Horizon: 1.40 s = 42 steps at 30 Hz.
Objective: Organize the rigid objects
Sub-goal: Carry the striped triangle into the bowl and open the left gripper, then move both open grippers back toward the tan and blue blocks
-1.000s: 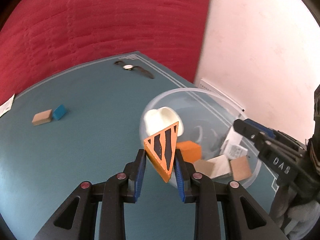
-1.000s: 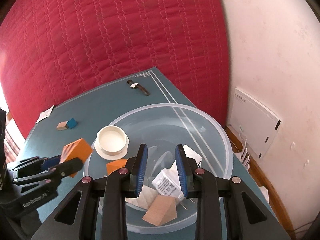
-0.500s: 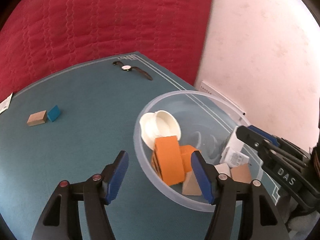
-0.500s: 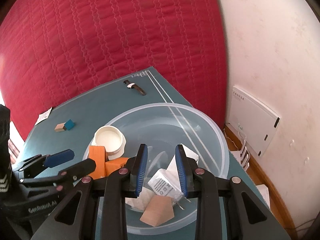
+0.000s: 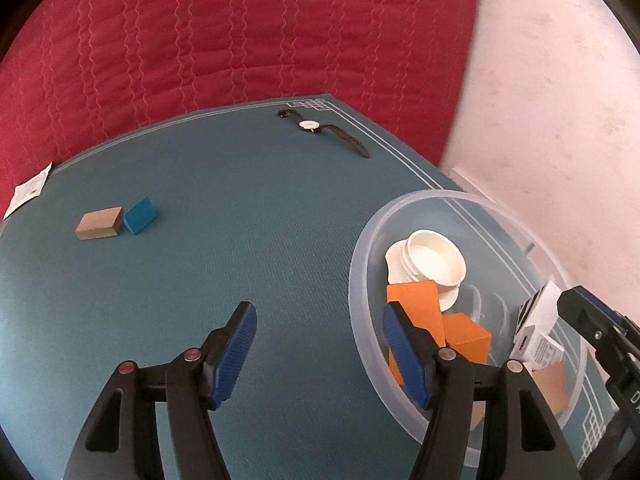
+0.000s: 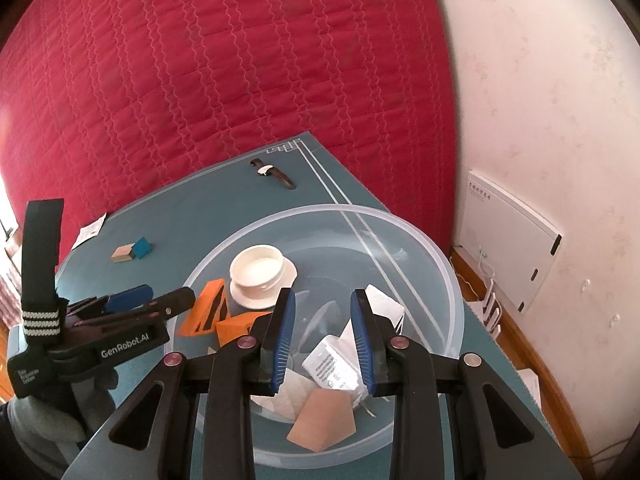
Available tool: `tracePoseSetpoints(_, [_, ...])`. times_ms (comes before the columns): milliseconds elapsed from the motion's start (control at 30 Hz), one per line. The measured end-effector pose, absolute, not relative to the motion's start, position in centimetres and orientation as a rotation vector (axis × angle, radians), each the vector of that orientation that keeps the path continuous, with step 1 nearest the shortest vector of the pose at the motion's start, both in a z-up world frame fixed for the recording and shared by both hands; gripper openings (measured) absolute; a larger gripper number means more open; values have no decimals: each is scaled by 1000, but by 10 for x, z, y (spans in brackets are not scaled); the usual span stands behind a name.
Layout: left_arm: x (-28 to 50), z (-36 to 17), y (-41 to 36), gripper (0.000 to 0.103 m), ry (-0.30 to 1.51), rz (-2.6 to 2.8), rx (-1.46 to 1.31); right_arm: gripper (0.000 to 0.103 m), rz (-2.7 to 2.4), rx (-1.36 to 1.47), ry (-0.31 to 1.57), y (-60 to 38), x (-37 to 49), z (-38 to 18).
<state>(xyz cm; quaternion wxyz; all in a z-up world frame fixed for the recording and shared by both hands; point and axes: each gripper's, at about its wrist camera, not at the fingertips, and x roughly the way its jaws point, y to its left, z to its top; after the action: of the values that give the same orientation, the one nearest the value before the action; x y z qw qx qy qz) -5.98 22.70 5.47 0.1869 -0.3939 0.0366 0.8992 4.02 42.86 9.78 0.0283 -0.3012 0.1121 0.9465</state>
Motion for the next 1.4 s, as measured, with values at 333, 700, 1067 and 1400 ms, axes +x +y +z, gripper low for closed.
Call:
tracePoseSetpoints(333, [-59, 56, 217, 84, 78, 2531, -1120, 30, 2936, -946, 343, 418, 40, 97])
tracePoseSetpoints(700, [-63, 65, 183, 90, -24, 2565, -1099, 30, 2999, -960, 327, 384, 45, 101])
tracePoseSetpoints(1067, [-76, 64, 129, 91, -135, 2669, -1128, 31, 3085, -1022, 277, 338, 43, 103])
tracePoseSetpoints(1400, [-82, 53, 85, 91, -200, 2735, -1176, 40, 3182, -1114, 167, 283, 31, 103])
